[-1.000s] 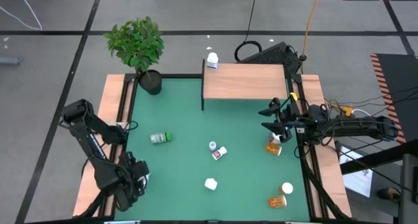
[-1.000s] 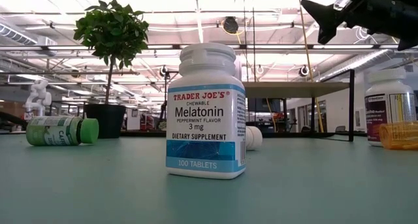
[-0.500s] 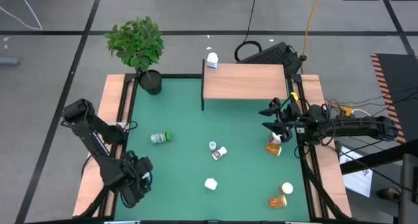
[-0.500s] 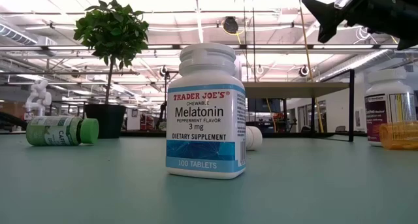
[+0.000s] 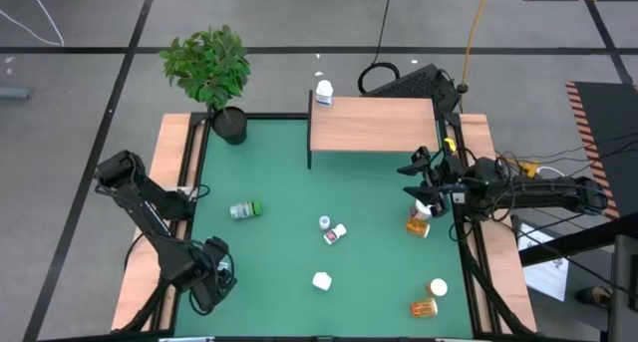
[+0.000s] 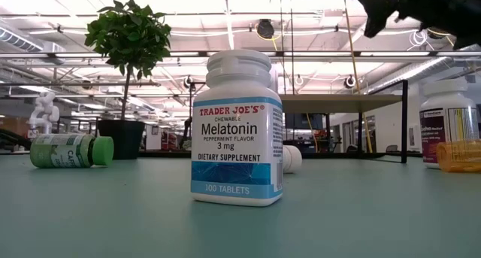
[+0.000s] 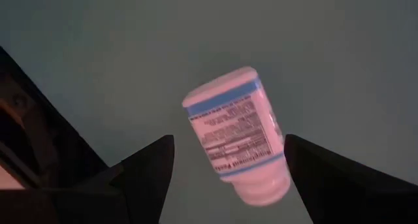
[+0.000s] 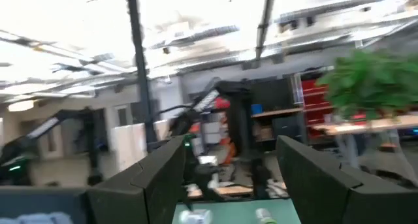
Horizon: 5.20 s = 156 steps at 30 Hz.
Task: Pick and place medicine bottles onto shelf by color
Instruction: Align the left white and blue pill bottle with the other blue pill bottle on the shelf
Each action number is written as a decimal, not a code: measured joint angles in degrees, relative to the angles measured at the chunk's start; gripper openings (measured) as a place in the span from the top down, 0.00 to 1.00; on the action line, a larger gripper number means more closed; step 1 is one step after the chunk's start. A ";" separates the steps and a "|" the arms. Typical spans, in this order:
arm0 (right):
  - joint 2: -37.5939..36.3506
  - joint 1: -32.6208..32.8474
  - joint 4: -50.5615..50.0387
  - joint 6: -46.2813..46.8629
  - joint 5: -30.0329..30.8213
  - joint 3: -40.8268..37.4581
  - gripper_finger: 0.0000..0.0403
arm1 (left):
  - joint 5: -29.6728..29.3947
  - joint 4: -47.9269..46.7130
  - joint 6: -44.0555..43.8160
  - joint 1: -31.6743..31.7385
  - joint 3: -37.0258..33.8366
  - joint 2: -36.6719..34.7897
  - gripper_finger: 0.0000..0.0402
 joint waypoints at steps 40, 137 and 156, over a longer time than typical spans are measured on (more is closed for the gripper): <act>54.03 28.54 -1.04 -47.30 15.62 26.93 0.41 | -7.04 28.60 48.64 20.28 3.77 -2.29 0.47; 42.33 20.98 36.90 -23.84 11.22 9.68 0.57 | -15.21 107.27 130.46 36.18 3.84 12.47 0.05; 42.29 23.22 36.99 -20.76 13.63 9.68 0.57 | -13.79 115.74 140.33 37.36 3.84 12.90 0.35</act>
